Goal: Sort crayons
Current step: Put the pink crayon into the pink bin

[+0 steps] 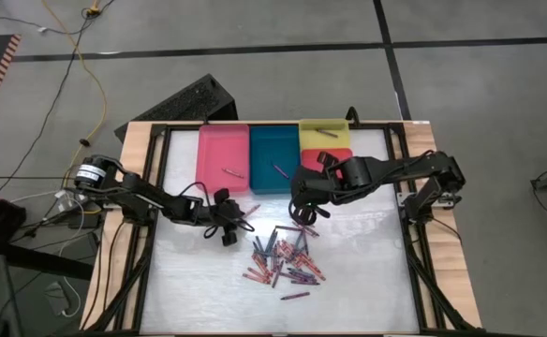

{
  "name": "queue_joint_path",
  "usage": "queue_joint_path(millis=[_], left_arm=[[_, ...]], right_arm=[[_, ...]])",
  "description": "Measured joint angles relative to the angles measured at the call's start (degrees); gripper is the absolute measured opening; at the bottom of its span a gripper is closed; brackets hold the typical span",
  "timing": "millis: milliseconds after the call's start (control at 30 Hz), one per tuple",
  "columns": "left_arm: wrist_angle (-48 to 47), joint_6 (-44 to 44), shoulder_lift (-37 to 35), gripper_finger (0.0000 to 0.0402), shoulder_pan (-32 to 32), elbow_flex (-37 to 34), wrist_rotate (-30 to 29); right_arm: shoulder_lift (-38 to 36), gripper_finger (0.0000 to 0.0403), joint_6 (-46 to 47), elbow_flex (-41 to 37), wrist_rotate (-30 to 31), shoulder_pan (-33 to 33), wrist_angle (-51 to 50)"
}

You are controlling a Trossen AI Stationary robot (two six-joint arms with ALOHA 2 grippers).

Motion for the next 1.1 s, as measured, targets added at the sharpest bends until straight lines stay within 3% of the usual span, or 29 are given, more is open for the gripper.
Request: queue_joint_path(millis=[233,400,567,700,900,1100], left_arm=[[0.2,-1.3,0.0,0.0014,0.0,-0.1,-0.3],[1.6,-2.6,-0.1,0.0013,-0.1,-0.2,0.5],[6.0,-2.9,-2.5,0.0013,-1.6,-0.4,2.5],[7.6,-1.8,-7.4,0.0011,-2.6,-0.3,2.9],[7.5,-0.4,-17.0,0.0011,-4.1,-0.3,2.3],[7.6,3.0,-27.7,0.0011,-7.3,-0.3,-2.4]], right_arm=[[0.0,0.0067,0.0,0.0,0.0,2.0,2.4],[0.0,0.0067,0.0,0.0,2.9,4.9,4.5],[0.0,0.0067,0.1,0.0,12.4,9.3,7.4],[0.0,0.0067,2.4,0.0,21.2,13.4,8.3],[0.0,0.0067,7.2,-3.0,27.5,17.3,9.5],[0.1,0.0067,10.1,-14.2,31.8,18.8,20.4]])
